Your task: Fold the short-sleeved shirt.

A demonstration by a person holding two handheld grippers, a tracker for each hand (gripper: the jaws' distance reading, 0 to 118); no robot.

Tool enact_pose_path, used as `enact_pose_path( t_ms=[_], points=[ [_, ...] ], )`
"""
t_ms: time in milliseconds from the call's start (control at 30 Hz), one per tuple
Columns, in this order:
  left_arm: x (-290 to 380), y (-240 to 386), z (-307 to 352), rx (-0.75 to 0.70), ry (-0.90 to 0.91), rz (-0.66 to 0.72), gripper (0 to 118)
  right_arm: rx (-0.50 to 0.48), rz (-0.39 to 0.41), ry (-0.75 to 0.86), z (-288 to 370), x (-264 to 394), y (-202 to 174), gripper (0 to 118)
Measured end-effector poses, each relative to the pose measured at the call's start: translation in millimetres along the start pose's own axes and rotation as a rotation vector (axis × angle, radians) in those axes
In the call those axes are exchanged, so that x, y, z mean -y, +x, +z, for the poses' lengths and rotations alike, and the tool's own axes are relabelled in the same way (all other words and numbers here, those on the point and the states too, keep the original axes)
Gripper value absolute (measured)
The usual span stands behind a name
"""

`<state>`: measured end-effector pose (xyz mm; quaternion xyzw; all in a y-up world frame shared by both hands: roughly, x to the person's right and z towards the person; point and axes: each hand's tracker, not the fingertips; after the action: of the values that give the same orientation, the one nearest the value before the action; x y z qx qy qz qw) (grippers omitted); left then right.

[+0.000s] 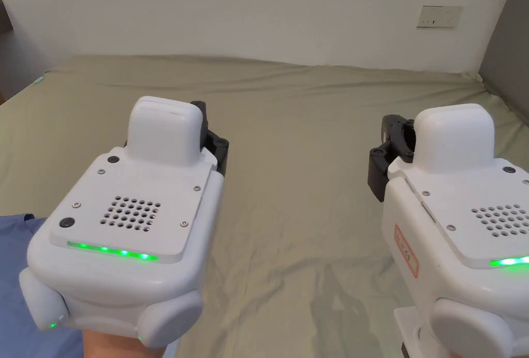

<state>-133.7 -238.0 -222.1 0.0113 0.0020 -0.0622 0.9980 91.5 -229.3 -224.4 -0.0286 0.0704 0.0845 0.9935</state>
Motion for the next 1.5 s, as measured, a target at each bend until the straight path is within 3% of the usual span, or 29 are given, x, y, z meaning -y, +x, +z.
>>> enact_pose_path(
  t_ms=[367,600,933,1167,1333,1500],
  points=[
    [-0.2,-0.1,4.4,-0.025,-0.001,-0.022,0,-0.007,-0.006,-0.005,-3.9,1.1,-3.7,1],
    [-2.8,-24.3,14.8,-0.085,-0.018,-0.026,0,-0.071,0.000,0.012,-9.9,-3.7,-21.7,1],
    [9.6,-103.1,63.7,-0.373,-0.077,-0.088,0,-0.303,0.007,0.033,-22.1,-8.0,-94.7,1],
    [13.8,-153.6,103.9,-0.547,-0.105,-0.052,0,-0.433,0.023,0.047,-25.5,-9.2,-148.5,1],
    [21.3,-168.7,128.0,-0.616,-0.128,-0.055,0,-0.536,0.012,0.033,-33.4,-10.6,-180.7,1],
    [28.4,-179.9,141.6,-0.660,-0.155,-0.051,0,-0.602,0.051,0.037,-33.1,-5.7,-208.0,1]
  ],
)
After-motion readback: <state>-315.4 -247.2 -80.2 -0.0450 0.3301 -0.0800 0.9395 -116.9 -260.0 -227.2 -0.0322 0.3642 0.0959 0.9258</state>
